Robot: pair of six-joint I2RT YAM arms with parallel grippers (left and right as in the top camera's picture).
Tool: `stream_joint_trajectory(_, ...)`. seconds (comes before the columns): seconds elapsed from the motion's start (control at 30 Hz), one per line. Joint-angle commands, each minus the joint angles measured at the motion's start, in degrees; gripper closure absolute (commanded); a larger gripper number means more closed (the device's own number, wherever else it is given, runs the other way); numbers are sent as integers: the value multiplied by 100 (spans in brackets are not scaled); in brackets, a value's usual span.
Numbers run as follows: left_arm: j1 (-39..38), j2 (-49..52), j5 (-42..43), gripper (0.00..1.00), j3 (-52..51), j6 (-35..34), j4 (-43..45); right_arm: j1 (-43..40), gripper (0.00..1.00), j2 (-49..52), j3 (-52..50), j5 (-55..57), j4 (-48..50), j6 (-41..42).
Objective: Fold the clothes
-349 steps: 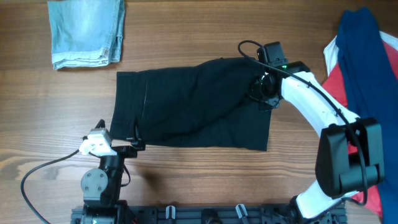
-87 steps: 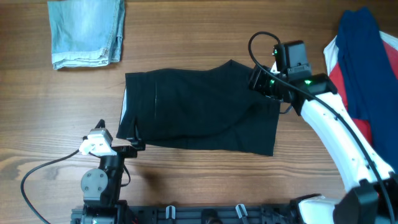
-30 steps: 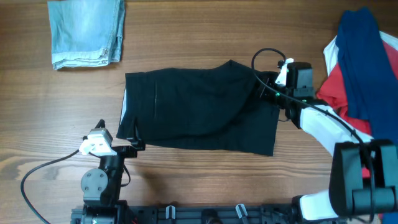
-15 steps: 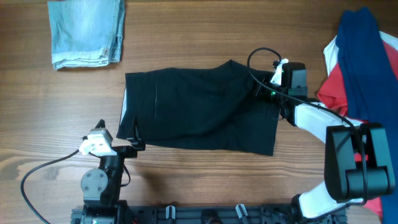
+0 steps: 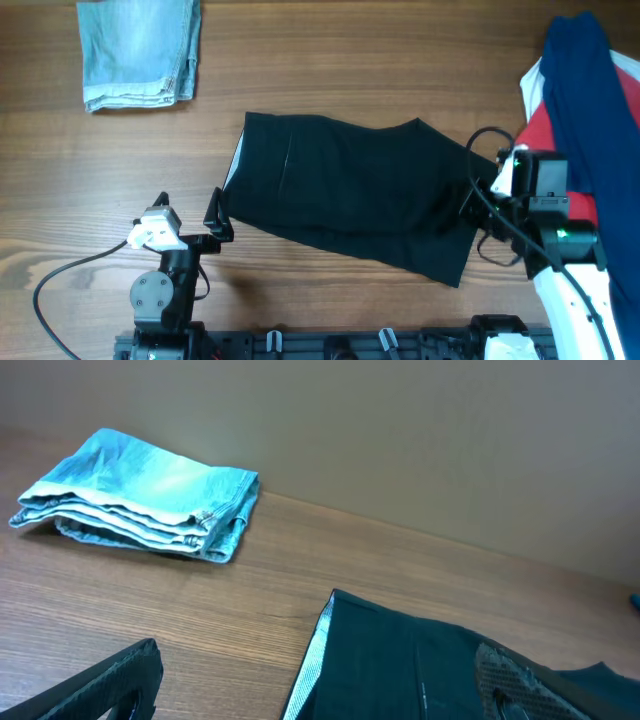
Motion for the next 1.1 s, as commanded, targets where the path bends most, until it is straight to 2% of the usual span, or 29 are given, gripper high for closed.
stream_joint_trajectory(0.0, 28, -31, -52, 0, -26, 94, -2, -24, 29, 282, 579, 717, -861, 31)
stream_joint_trajectory(0.03, 28, -31, -55, 0, -26, 94, -2, -24, 27, 315, 1086, 1281, -1397, 295)
stream_joint_trajectory(0.07, 28, -31, -52, 0, -26, 94, -2, -24, 23, 313, 1364, 1364, -1591, 269)
stream_joint_trajectory(0.13, 28, -31, -52, 0, -26, 94, -2, -24, 3, 308, 1799, 1368, -1838, 138)
stream_joint_trajectory(0.2, 28, -31, -55, 0, -26, 94, -2, -24, 0, 345, 1799, 1563, -2107, 173)
stream_joint_trajectory(0.3, 28, -31, -55, 0, -26, 94, -2, -22, 0, 509, 1497, 247, -2282, -413)
stream_joint_trajectory(0.33, 28, -31, -52, 0, -26, 94, -2, -22, 1, 533, 1209, 168, -2288, -317)
stream_joint_trajectory(0.37, 28, -31, -55, 0, -26, 94, -2, -22, 6, 533, 852, -127, -2098, -337)
stream_joint_trajectory(0.47, 28, -31, -52, 0, -26, 94, -2, -22, 7, 533, 247, -935, -1532, -125)
stream_joint_trajectory(0.63, 28, -31, -52, 0, -26, 94, -2, -17, 6, 551, -459, -76, -647, 990)
stream_joint_trajectory(0.83, 28, -31, -52, 0, -26, 94, -2, -17, 9, 1082, -1051, -37, 822, 1161)
stream_joint_trajectory(1.0, 28, -31, -52, 0, -26, 94, -2, -17, 10, 1174, -1121, 389, 1106, 1141)
stream_joint_trajectory(1.03, 28, -31, -52, 0, -26, 94, -2, -17, 14, 1174, -1222, 437, 1287, 1137)
stream_joint_trajectory(1.07, 28, -31, -55, 0, -26, 94, -2, -17, 28, 1174, -1303, 417, 1464, 1141)
